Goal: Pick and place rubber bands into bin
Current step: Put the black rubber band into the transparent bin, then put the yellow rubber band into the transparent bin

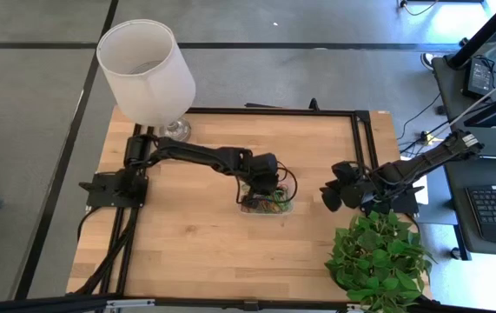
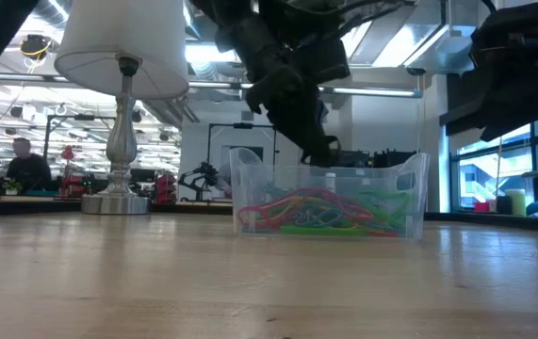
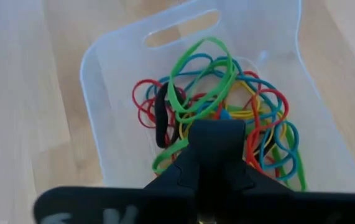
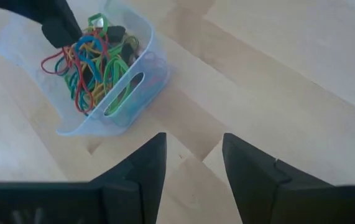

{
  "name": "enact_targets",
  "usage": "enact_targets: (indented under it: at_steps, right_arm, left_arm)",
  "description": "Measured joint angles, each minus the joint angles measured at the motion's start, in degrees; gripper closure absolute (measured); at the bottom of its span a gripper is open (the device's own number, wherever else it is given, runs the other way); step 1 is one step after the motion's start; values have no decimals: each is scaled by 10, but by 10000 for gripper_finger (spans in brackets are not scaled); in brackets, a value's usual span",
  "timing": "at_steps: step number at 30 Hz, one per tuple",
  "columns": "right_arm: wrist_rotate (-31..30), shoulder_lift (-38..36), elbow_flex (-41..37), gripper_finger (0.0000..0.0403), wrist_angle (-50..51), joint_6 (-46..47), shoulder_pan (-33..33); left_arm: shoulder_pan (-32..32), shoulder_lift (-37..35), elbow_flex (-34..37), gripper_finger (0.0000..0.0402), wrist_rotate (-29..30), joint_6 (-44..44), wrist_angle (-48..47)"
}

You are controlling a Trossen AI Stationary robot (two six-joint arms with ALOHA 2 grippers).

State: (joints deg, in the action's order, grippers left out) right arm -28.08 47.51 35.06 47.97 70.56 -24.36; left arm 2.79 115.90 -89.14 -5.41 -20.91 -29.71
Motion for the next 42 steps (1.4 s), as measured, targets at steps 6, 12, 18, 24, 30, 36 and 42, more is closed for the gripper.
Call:
enact_targets:
  at_steps: [6, 12, 18, 24, 30, 36, 42]
  right_arm:
    - [0, 0, 0, 242, -9, 1, 16]
    - [0, 0, 0, 242, -11, -1, 33]
    - [0, 0, 0, 242, -10, -3, 44]
    - [-54, 0, 0, 242, -14, -6, 57]
    - [-139, 13, 0, 242, -100, -119, 92]
    - [-118, 71, 0, 240, -313, -342, 170]
    - [-5, 181, 13, 210, -501, -457, 269]
  left_arm:
    - [8, 1, 0, 335, -4, 0, -5]
    - [7, 1, 0, 280, -3, 1, -5]
    - [8, 0, 0, 253, 4, -2, -14]
    - [30, -56, -1, 272, -3, 3, -13]
    - [75, -131, 56, 362, -61, 8, -3]
    - [106, -243, 200, 400, -32, 39, 60]
    - [110, -383, 366, 400, -20, 61, 190]
